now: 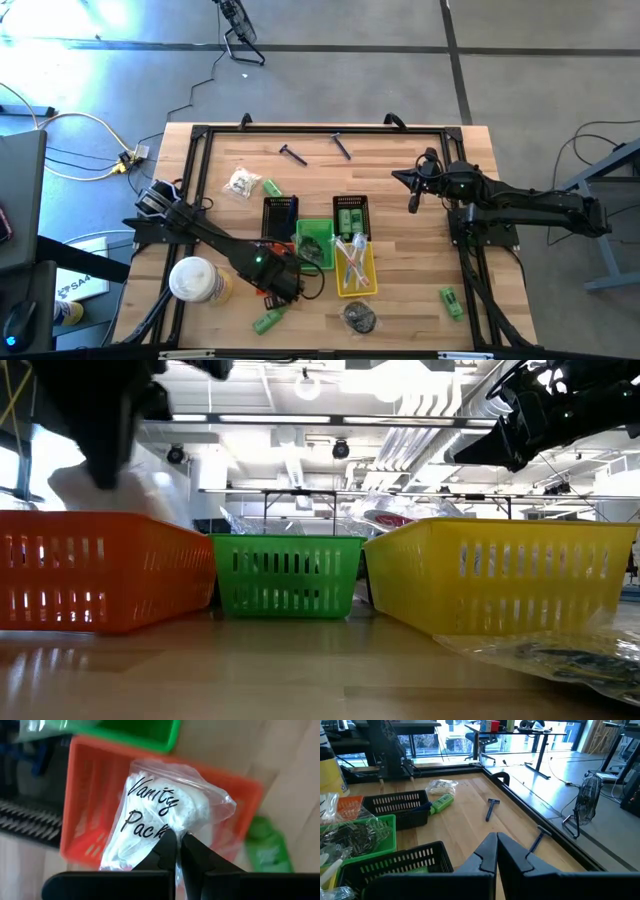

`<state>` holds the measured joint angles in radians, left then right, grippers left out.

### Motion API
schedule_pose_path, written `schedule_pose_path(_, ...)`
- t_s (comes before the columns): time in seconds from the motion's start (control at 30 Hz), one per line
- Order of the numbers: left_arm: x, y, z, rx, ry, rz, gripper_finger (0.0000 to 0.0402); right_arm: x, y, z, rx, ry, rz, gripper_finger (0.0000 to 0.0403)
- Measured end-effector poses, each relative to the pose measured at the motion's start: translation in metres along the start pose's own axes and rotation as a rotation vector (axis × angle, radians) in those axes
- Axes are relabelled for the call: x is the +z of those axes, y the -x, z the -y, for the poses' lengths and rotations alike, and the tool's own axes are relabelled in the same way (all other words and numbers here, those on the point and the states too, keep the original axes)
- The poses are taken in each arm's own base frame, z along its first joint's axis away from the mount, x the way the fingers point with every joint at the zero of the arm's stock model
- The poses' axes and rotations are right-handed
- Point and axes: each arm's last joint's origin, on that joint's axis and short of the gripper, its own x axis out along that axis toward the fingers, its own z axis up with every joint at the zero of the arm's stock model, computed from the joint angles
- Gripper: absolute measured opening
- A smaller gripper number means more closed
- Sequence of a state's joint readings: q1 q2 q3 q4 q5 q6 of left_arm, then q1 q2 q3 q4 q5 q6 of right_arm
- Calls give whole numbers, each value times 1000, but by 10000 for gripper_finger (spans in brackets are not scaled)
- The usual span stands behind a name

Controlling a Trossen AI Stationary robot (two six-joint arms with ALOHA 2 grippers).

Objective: Pick & Place Travel size toiletries
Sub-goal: Put the right white vanity pack into the orange bin, then put the left blue razor into the left black bin

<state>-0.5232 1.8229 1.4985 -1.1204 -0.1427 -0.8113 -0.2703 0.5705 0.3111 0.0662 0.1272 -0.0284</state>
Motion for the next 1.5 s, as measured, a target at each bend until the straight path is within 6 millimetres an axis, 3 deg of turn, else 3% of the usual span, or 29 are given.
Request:
schedule_pose_path(0.23, 3, -3, -2, -3, 10, 13, 3, 0, 0, 0, 0, 0, 0, 2)
schedule_pose_path(0.53, -2, -25, -11, 16, 52, -31, 3, 0, 0, 0, 0, -1, -1, 2)
schedule_pose_path(0.77, -2, -26, -11, 11, 55, -32, 5, 0, 0, 0, 0, -1, -1, 2)
schedule_pose_path(1.2, 4, -23, -15, -49, 50, -100, 115, 0, 0, 0, 0, -1, -1, 2)
schedule_pose_path(1.5, 23, -9, -34, -86, 29, -159, 123, 0, 0, 0, 0, -1, -2, 2)
